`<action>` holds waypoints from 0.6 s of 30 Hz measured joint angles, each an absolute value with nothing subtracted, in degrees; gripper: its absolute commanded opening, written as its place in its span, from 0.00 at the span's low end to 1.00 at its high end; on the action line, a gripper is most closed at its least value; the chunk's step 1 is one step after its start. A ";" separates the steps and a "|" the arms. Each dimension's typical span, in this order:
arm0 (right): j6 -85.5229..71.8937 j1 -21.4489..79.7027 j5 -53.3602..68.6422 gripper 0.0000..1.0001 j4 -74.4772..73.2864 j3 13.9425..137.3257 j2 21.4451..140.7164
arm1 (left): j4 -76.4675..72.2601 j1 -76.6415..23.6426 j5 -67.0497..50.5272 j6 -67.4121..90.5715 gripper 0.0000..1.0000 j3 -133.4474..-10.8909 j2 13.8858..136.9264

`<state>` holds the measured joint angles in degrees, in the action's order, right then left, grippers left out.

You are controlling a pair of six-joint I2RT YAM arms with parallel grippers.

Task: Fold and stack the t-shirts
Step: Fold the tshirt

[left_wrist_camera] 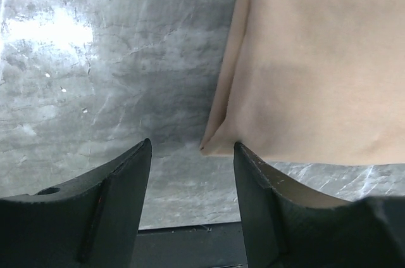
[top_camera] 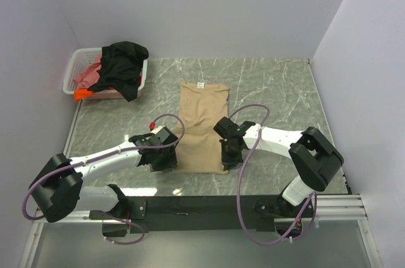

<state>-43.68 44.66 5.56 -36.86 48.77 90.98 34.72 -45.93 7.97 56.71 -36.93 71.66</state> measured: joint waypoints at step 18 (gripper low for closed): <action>-42.46 44.66 5.87 0.00 -37.39 49.58 91.81 | 35.44 -46.57 7.92 54.24 0.54 -39.46 77.84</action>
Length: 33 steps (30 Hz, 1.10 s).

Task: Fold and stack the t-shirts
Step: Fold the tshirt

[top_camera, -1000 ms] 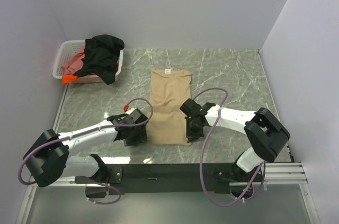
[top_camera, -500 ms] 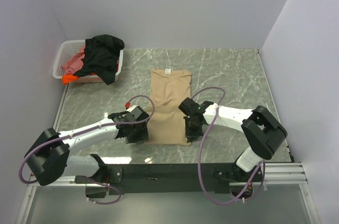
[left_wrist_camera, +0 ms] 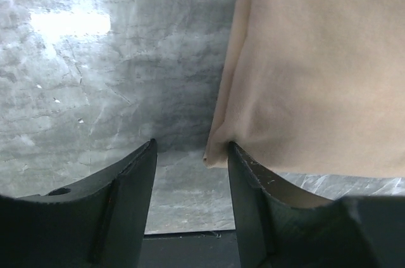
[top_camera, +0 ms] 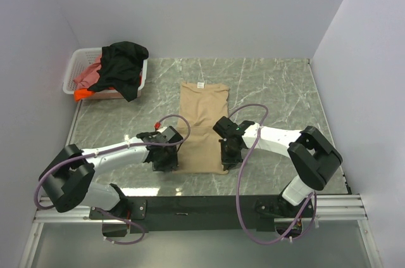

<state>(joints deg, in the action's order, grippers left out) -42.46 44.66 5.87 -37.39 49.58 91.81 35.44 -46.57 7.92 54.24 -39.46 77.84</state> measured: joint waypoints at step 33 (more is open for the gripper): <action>-43.00 46.65 5.28 0.00 -39.66 43.94 83.55 | 32.40 -52.25 0.40 55.37 0.00 -35.81 74.87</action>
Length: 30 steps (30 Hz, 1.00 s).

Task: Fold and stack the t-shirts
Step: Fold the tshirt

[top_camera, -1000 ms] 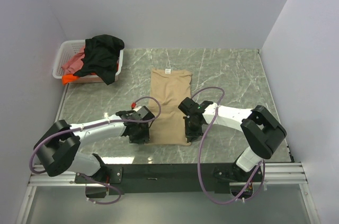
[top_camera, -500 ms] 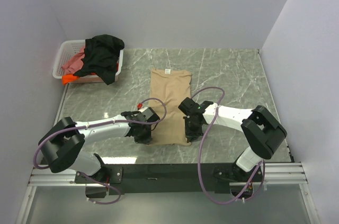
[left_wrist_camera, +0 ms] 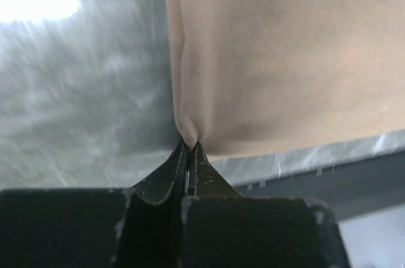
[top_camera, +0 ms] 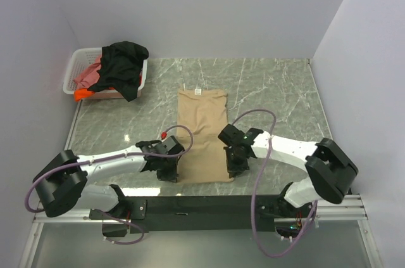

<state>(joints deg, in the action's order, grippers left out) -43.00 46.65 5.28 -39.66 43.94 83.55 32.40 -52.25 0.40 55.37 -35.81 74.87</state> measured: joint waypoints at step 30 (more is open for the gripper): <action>-63.92 72.38 16.78 0.00 -72.53 58.57 56.14 | 52.75 -71.61 -13.96 83.92 0.01 -48.77 47.92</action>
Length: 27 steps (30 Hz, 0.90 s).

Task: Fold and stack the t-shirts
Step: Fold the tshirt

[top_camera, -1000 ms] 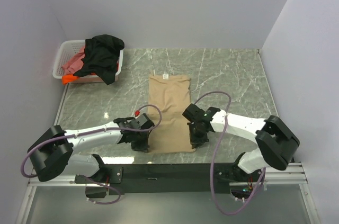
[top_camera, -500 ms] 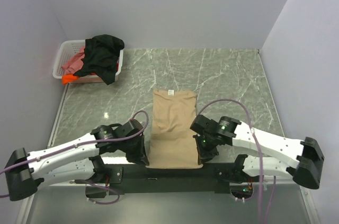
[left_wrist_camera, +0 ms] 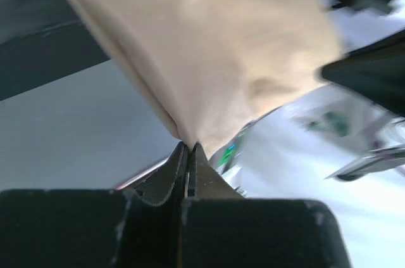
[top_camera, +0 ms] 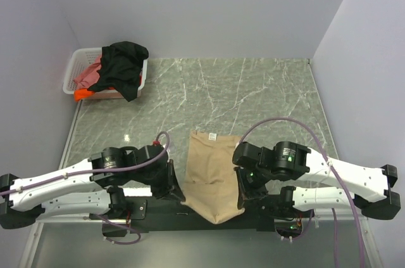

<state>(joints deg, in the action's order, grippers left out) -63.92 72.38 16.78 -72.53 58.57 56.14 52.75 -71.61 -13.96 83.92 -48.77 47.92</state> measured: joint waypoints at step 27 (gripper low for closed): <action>-50.54 46.13 6.11 0.00 -66.50 62.11 64.14 | 51.55 -44.27 -9.37 62.06 0.00 -58.98 66.06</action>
<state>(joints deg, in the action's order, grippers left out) -50.54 46.13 6.11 -66.50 62.11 64.14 51.55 -44.27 -9.37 62.06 -58.98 66.06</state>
